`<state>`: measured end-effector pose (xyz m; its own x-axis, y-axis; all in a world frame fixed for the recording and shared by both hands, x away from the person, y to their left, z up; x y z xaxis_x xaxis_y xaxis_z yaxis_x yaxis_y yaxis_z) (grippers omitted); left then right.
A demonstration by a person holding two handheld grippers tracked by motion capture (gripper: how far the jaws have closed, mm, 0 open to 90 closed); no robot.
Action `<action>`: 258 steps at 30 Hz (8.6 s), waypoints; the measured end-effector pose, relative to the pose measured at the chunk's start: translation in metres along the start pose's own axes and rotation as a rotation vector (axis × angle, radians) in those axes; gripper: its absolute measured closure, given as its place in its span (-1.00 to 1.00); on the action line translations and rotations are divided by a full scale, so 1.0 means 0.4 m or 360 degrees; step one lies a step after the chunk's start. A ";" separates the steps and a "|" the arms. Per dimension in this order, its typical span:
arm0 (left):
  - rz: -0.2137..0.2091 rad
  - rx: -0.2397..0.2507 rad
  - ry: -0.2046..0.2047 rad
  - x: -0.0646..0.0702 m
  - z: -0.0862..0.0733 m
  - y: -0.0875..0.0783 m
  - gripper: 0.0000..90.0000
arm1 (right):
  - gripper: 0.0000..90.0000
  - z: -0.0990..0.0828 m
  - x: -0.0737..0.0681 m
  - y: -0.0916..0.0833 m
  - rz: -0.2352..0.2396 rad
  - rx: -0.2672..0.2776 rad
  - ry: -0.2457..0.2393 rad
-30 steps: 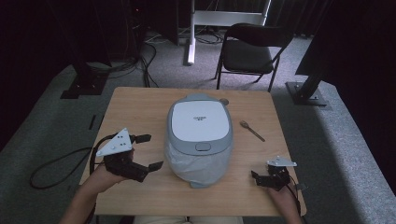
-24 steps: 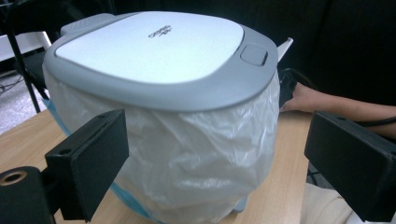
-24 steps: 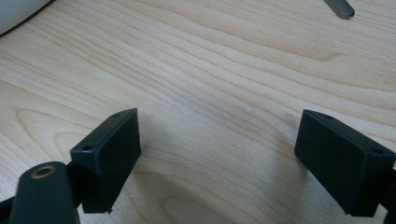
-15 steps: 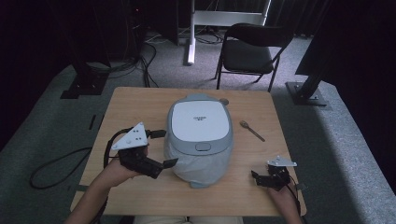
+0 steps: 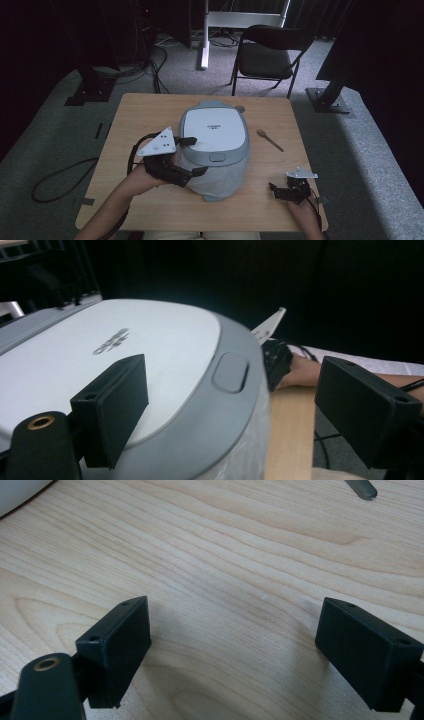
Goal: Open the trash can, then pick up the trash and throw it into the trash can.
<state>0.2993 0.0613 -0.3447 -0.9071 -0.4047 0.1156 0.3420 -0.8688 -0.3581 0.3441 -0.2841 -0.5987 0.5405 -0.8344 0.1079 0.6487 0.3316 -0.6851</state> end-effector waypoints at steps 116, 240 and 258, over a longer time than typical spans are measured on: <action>0.0484 0.0057 -0.0226 -0.130 -0.025 -0.015 -0.97 | -0.68 -0.001 0.003 -0.001 -0.0015 -0.0002 0.0010; 0.1214 -0.0525 -0.0780 -0.475 -0.673 -0.134 -0.97 | -0.64 0.267 0.178 0.156 -0.0013 0.0069 0.0123; 0.1216 -0.0522 -0.0783 -0.475 -0.673 -0.134 -0.97 | -0.55 0.231 0.193 0.230 0.0024 -0.0097 0.0176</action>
<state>0.3874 0.2616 -0.5969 -0.2384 -0.9668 0.0925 0.6440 -0.2287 -0.7300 0.4948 -0.2773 -0.5868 0.4851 -0.8742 0.0193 0.6055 0.3199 -0.7288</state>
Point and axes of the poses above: each handheld gripper's, and its own axes: y roughly forward along the jaws, z roughly out of its top, x roughly to its right, the point moved 7 cm from there along y, roughly forward along the jaws, and after that the axes turned 9 degrees about -y, right-handed, at the moved point
